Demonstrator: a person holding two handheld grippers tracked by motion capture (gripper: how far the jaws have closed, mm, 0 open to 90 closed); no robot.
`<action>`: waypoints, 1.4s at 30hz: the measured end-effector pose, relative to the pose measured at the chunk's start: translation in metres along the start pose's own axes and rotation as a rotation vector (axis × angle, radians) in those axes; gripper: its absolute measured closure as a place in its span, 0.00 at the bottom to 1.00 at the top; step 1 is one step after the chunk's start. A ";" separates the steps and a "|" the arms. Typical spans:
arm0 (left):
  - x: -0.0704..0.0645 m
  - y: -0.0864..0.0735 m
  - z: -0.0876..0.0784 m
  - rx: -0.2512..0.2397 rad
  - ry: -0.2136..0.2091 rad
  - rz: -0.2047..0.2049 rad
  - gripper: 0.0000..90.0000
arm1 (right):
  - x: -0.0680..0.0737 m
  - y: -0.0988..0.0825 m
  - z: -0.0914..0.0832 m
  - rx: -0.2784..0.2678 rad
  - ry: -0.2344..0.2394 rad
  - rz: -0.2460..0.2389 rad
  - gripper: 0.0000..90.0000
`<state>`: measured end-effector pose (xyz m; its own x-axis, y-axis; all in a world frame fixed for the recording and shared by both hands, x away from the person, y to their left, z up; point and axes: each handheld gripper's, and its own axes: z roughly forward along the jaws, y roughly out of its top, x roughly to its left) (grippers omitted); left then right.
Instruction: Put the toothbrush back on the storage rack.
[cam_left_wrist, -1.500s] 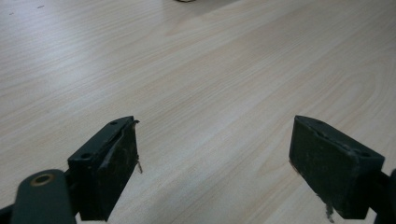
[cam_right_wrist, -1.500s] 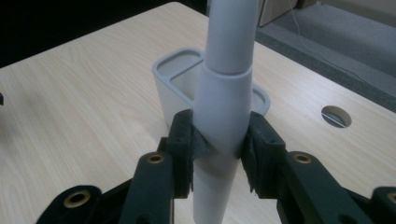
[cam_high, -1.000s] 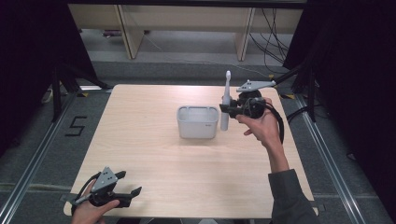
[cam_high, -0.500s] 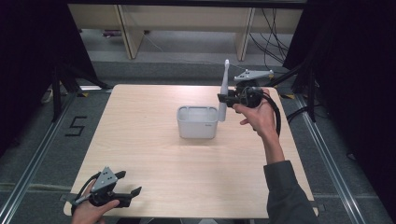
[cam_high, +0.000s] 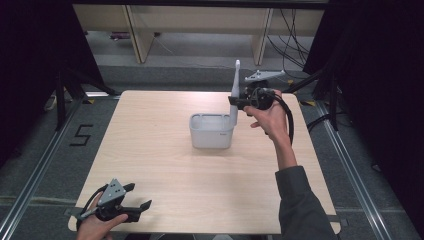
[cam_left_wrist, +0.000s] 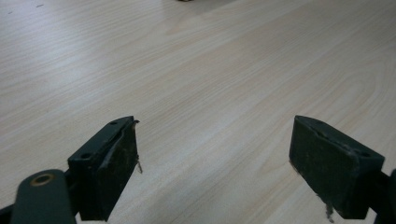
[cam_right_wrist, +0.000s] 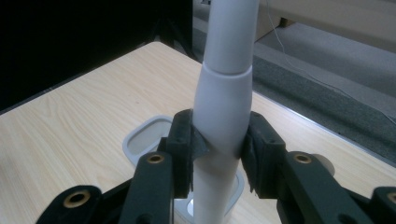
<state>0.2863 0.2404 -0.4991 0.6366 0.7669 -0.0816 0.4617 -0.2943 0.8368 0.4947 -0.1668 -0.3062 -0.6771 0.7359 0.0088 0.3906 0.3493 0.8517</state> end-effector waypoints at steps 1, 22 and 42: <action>0.000 0.000 0.000 -0.005 -0.003 0.000 0.16 | 0.001 0.001 0.002 0.003 0.000 0.015 0.74; 0.001 0.000 -0.001 0.003 -0.004 0.010 0.16 | -0.009 -0.010 0.040 0.014 -0.026 0.047 0.74; 0.001 0.000 -0.001 0.005 -0.005 0.012 0.16 | -0.016 -0.032 0.061 0.046 -0.041 0.068 0.74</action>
<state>0.2866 0.2420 -0.4983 0.6455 0.7601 -0.0745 0.4572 -0.3065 0.8348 0.5310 -0.1543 -0.3655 -0.6223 0.7816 0.0431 0.4634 0.3235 0.8250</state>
